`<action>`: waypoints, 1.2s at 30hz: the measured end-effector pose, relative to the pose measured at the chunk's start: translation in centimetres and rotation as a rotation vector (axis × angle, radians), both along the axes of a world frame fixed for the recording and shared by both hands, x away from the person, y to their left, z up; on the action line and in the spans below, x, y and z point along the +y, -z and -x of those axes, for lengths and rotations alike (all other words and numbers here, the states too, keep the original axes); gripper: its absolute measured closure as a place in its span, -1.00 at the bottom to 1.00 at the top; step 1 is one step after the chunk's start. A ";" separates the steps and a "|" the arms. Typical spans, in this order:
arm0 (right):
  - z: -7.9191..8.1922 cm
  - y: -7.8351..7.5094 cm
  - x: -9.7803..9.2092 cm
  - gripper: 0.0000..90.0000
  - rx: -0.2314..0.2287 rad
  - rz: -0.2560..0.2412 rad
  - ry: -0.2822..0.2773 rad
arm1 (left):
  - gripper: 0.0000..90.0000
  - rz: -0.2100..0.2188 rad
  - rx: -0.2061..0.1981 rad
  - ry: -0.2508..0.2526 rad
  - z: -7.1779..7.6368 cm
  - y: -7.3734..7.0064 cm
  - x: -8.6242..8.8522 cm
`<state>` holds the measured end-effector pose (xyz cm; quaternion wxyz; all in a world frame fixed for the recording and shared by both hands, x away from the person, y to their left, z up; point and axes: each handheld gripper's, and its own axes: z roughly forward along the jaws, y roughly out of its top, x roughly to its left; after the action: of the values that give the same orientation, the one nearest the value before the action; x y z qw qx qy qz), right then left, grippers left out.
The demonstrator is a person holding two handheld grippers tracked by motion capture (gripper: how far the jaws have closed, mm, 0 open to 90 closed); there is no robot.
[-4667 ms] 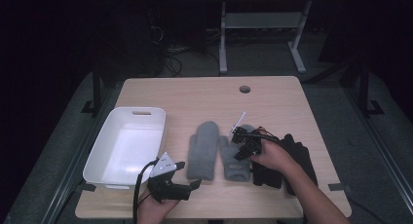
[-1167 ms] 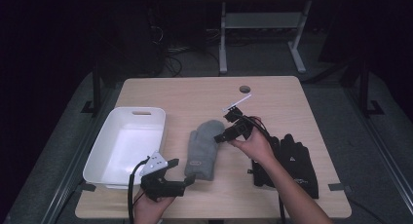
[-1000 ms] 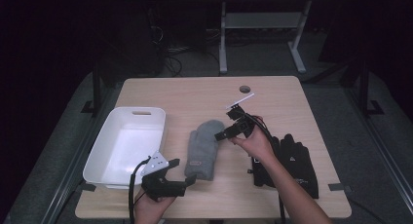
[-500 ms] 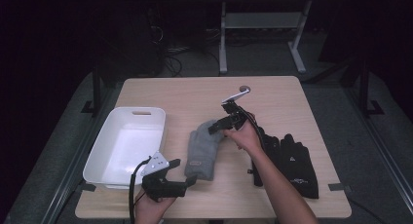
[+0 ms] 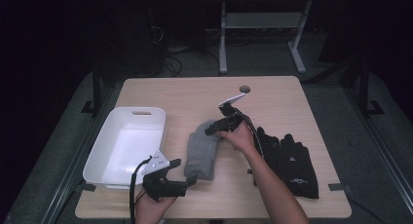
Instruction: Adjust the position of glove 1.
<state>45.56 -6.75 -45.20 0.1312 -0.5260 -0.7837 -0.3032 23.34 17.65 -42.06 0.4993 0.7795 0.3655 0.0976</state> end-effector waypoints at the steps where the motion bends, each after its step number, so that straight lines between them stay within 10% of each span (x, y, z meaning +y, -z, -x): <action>1: 0.0 0.0 0.0 -0.33 -0.004 0.006 0.000 | -0.65 -0.001 -0.001 0.001 0.0 0.0 0.0; 14: 0.2 0.1 -0.6 0.56 0.031 -0.133 -0.022 | -0.65 0.007 0.009 0.000 0.0 0.1 -0.2; 25: 2.0 -1.7 -2.8 0.63 -0.023 -0.188 -0.037 | -0.65 0.051 0.054 0.019 -0.3 -0.2 -0.5; 36: 4.8 -1.6 -8.2 0.63 -0.043 -0.181 -0.001 | -0.60 0.085 0.188 0.038 -2.2 -1.0 -2.3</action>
<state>40.78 -14.95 -43.59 0.1615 -0.5049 -0.7559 -0.3842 25.50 15.36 -41.03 0.4971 0.7702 0.3996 -0.0012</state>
